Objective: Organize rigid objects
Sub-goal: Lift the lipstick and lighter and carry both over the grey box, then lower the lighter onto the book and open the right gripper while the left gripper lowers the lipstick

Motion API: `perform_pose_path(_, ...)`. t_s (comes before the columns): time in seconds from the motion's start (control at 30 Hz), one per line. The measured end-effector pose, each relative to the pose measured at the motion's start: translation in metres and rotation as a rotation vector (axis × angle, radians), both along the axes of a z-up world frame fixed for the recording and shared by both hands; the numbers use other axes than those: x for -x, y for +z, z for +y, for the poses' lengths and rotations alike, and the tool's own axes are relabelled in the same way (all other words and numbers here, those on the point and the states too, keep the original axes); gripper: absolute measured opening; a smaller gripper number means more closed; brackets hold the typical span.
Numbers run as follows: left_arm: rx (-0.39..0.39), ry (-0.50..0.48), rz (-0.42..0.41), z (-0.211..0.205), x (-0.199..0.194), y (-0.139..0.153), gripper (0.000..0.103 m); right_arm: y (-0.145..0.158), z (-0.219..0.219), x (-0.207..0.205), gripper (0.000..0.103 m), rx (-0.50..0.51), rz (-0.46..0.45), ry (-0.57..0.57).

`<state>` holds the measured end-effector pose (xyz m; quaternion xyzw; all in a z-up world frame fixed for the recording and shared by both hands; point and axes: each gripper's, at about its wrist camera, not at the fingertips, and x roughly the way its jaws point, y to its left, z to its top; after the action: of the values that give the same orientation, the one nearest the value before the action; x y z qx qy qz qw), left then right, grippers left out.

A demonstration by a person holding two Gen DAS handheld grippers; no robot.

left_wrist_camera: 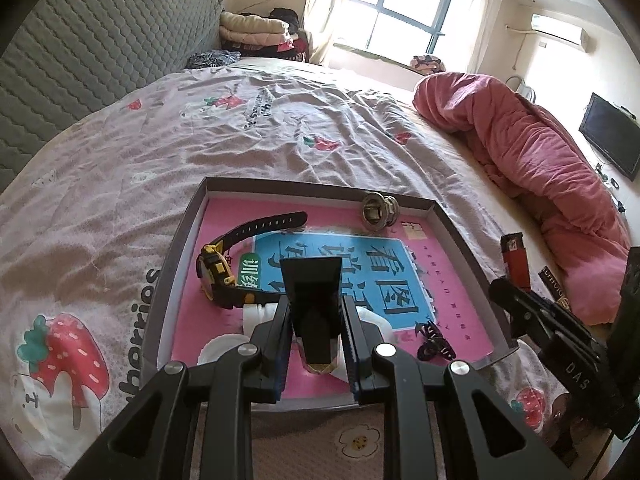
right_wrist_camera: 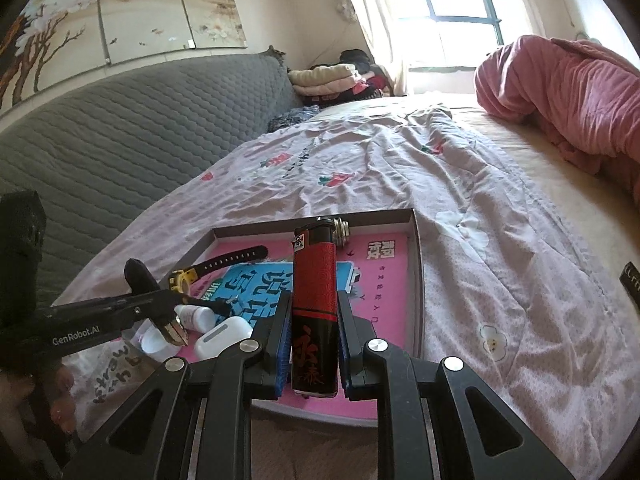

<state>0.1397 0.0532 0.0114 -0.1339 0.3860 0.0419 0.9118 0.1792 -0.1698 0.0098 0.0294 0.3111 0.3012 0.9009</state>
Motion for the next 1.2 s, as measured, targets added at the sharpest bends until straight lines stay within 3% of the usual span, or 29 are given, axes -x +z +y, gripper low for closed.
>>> perform_pose_path(0.97, -0.038, -0.031, 0.048, -0.013, -0.008, -0.030, 0.022, -0.011, 0.004, -0.011, 0.019, 0.030, 0.027, 0.001)
perform_pose_path(1.2, -0.059, -0.042, 0.049, -0.016, -0.006, -0.032, 0.022, -0.023, 0.012, -0.014, 0.019, 0.135, 0.061, -0.005)
